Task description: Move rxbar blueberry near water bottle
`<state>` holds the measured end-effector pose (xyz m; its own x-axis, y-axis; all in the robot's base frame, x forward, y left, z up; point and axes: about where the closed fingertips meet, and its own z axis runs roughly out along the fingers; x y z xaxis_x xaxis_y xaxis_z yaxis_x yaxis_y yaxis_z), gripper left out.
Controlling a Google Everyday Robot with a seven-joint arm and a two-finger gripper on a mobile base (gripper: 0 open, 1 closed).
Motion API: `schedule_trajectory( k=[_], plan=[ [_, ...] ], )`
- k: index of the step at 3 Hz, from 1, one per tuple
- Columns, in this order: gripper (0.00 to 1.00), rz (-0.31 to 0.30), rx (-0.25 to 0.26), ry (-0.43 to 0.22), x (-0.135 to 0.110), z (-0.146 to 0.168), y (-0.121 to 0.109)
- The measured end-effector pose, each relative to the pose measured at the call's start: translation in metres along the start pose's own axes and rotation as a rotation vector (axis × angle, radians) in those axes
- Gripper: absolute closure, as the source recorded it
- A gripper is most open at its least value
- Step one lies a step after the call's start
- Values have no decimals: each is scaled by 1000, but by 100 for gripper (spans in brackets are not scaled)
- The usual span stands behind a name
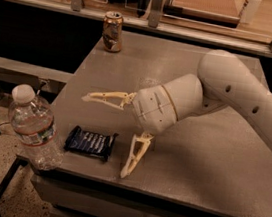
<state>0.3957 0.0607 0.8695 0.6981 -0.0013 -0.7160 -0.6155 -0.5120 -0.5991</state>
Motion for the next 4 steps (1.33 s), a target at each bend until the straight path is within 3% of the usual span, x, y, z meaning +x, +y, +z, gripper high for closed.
schedule_trajectory(
  k=[1,2,4],
  plan=[
    [0,13,0,-2,-2,-2,-1],
    [0,43,30,37,-12,-22,-8],
    [0,183,136,222,-33,-84,-17]
  ],
)
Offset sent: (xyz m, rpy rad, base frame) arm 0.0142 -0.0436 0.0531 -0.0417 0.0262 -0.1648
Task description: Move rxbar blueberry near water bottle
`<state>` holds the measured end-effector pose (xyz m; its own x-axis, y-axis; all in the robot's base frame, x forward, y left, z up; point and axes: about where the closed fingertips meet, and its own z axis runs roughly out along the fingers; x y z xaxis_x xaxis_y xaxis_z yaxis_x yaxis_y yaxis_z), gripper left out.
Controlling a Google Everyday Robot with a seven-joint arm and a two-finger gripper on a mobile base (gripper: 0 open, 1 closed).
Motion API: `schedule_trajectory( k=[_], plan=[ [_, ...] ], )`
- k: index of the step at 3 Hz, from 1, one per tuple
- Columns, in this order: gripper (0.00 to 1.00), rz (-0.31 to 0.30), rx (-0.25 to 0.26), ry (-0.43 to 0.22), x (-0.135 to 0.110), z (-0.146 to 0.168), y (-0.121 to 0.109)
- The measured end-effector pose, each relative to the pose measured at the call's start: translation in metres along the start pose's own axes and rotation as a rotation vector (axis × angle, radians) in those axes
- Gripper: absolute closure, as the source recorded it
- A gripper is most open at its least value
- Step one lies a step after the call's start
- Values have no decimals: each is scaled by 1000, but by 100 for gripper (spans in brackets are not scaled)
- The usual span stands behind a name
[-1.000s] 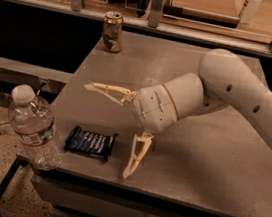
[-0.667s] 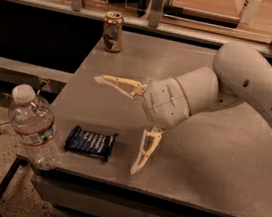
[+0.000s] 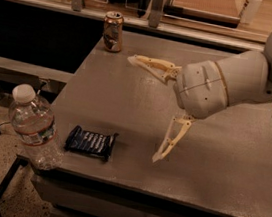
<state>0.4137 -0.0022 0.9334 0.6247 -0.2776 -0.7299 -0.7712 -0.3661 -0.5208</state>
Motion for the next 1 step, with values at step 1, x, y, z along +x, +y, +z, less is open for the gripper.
schedule_trajectory(
  k=[1],
  plan=[
    [0,29,8,22,-1,-5,-1]
  ],
)
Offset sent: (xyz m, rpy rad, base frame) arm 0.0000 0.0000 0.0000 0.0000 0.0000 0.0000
